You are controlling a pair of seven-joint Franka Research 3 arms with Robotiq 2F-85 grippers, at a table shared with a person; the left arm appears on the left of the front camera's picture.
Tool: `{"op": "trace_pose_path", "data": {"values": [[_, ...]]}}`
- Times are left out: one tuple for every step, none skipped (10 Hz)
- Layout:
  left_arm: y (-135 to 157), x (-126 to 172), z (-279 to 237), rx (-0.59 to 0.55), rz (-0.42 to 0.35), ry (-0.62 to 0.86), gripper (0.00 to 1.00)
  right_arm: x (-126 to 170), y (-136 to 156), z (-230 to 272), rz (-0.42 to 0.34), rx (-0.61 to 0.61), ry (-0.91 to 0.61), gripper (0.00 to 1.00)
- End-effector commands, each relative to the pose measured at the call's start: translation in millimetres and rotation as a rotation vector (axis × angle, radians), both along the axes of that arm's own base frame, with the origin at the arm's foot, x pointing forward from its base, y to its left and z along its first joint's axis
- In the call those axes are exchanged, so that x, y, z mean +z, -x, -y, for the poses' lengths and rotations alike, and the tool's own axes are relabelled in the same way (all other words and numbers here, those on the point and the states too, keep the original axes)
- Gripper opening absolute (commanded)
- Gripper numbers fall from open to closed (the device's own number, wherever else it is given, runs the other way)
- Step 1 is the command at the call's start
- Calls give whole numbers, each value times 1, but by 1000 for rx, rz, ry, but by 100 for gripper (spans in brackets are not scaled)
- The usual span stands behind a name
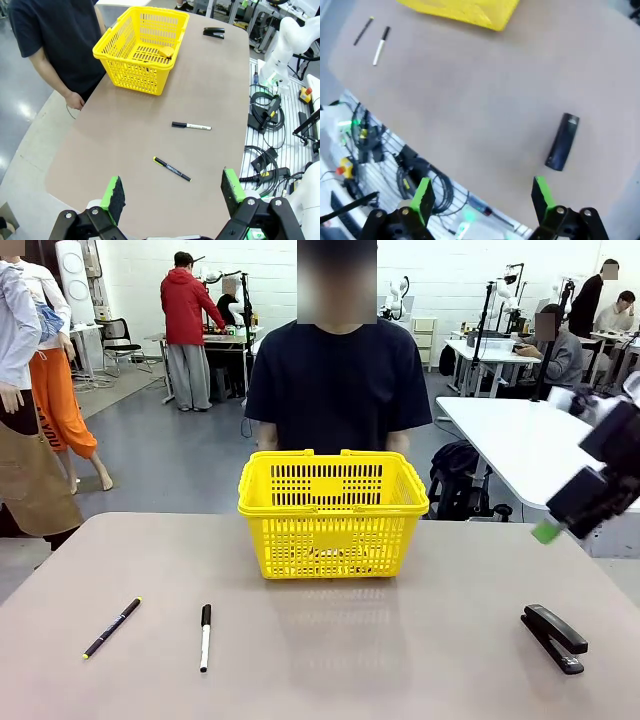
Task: Place the items the person wants into the basket.
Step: Pick up the item the person points to and place it in the Market Basket.
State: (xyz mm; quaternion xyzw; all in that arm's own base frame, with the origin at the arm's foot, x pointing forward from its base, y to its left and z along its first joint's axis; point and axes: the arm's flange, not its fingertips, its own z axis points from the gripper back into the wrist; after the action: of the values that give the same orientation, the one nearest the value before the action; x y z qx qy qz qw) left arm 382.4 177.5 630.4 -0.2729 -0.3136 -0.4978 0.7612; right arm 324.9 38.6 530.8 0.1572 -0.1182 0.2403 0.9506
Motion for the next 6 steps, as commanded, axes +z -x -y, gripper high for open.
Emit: {"op": "trace_pose_path", "data": {"values": [[1,0,-1,-15,23,15,100,-20,-23,7,49,-3,27,100],[1,0,-1,-15,23,15,100,-31,-39,1,69,-133,32,100],[1,0,-1,-15,23,15,100,-14,-7,10,13,-11,9,100],[1,0,-1,-15,23,15,100,-14,-7,10,13,-11,9,100],[1,0,-1,-15,23,15,100,-14,-7,10,13,-11,9,100],[1,0,-1,-15,23,15,100,-14,-7,10,13,-11,9,100]]}}
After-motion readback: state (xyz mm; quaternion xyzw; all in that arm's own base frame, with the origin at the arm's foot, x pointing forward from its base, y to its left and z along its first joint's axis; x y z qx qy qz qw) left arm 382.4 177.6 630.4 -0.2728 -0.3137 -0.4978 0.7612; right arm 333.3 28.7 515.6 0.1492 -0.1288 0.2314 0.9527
